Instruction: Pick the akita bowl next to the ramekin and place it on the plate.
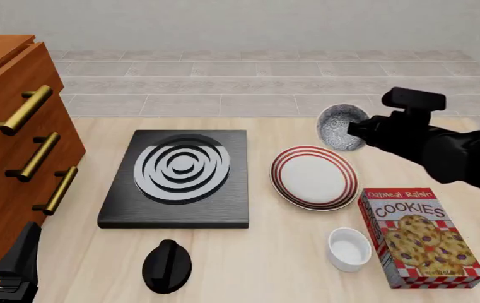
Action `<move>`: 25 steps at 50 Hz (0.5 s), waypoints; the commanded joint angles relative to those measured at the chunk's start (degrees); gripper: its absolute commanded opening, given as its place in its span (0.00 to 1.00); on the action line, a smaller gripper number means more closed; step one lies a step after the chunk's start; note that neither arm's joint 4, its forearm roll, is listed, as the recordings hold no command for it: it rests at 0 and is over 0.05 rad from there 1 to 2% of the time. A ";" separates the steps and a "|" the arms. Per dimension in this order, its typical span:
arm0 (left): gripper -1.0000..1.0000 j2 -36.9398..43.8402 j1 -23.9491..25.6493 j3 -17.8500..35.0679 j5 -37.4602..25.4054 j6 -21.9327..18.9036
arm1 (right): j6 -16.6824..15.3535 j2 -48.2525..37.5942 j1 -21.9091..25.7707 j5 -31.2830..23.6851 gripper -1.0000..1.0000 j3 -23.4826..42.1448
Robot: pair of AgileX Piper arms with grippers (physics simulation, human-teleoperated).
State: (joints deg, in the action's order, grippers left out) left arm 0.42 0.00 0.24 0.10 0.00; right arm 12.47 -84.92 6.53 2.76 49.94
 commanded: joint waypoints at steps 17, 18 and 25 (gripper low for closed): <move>1.00 0.00 0.00 0.00 0.00 0.00 | 0.92 -5.89 0.52 4.57 0.00 0.42; 1.00 0.00 0.00 0.00 0.00 0.00 | 1.14 -6.08 0.57 4.84 0.00 0.36; 1.00 0.00 0.00 0.00 0.00 0.00 | 1.58 -6.83 0.54 5.58 0.00 0.54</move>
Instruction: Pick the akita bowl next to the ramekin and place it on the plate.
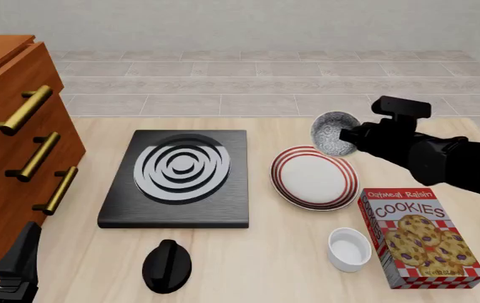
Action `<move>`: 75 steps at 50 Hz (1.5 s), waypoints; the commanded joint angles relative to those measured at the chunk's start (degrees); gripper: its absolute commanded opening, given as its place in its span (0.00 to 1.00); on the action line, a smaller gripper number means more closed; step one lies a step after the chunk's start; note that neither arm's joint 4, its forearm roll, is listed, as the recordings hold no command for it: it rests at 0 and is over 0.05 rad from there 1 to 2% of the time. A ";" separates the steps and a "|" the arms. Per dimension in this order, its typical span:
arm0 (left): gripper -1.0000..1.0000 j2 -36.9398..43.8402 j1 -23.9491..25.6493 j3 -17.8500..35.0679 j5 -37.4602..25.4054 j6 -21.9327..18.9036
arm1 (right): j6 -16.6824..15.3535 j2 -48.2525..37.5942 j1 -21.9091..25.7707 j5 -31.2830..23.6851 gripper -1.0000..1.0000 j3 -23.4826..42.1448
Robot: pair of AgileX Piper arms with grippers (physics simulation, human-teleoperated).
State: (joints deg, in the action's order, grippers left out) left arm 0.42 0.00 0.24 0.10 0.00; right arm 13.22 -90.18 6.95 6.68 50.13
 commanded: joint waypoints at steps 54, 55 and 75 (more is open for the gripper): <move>1.00 0.00 0.00 0.00 0.00 0.00 | 2.51 -11.37 0.75 6.86 0.00 2.65; 1.00 0.00 0.00 0.00 0.00 0.00 | 2.48 -11.54 0.76 6.92 0.00 2.67; 1.00 0.00 0.00 0.00 0.00 0.00 | 3.40 -14.86 1.34 9.49 0.00 2.31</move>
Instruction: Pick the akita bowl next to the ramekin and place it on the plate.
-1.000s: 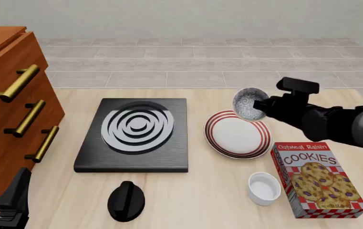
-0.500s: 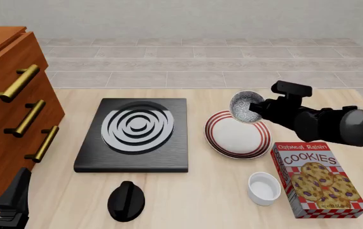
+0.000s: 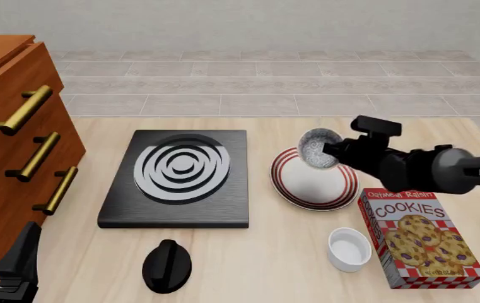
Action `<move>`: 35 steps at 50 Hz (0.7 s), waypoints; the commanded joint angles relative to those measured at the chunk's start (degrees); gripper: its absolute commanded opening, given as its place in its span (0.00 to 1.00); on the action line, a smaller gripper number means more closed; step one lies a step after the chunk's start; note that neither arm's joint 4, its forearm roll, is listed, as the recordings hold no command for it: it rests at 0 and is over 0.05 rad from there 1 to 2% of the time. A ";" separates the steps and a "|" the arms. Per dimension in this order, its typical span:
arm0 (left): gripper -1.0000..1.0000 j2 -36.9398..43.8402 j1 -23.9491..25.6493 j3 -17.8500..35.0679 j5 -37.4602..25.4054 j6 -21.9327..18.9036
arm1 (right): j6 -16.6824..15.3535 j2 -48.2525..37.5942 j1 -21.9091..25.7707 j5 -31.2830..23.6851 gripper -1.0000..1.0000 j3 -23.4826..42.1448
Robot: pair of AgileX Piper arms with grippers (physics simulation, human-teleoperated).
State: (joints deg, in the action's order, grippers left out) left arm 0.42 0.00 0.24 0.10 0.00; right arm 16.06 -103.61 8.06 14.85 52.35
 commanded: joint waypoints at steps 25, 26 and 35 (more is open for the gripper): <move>1.00 0.00 0.00 0.00 0.00 0.00 | 1.11 -4.02 -0.01 4.13 0.00 -1.07; 1.00 0.00 0.00 0.00 0.00 0.00 | 1.17 -4.33 0.00 4.27 0.00 -1.06; 1.00 0.00 0.00 0.00 0.00 0.00 | 0.72 -5.92 -0.20 4.36 0.00 -0.31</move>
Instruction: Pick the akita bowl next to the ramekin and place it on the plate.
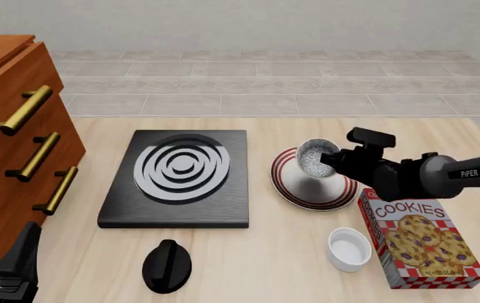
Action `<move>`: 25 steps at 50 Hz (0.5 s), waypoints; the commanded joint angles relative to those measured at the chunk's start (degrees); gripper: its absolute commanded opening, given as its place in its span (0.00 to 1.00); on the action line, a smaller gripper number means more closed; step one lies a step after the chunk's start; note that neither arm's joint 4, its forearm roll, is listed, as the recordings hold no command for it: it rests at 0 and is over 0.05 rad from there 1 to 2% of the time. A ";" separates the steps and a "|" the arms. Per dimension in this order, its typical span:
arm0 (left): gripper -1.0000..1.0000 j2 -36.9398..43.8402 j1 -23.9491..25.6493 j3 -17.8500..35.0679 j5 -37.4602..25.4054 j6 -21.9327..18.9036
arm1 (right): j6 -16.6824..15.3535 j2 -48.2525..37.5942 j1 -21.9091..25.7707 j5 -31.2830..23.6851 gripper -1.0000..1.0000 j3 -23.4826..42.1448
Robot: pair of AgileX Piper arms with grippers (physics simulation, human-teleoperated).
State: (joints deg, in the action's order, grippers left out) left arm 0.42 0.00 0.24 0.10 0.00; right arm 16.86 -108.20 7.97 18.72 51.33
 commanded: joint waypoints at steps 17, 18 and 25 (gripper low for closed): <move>1.00 0.00 0.00 0.00 0.00 0.00 | 0.30 -3.50 0.31 0.73 0.00 1.97; 1.00 0.00 0.00 0.00 0.00 0.00 | 0.29 -3.59 0.34 0.71 0.00 2.07; 1.00 0.00 0.00 0.00 0.00 0.00 | -0.27 -4.93 0.08 0.69 0.00 2.90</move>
State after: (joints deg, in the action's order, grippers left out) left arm 0.42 0.00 0.24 0.10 0.00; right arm 16.67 -111.77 8.15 19.34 53.06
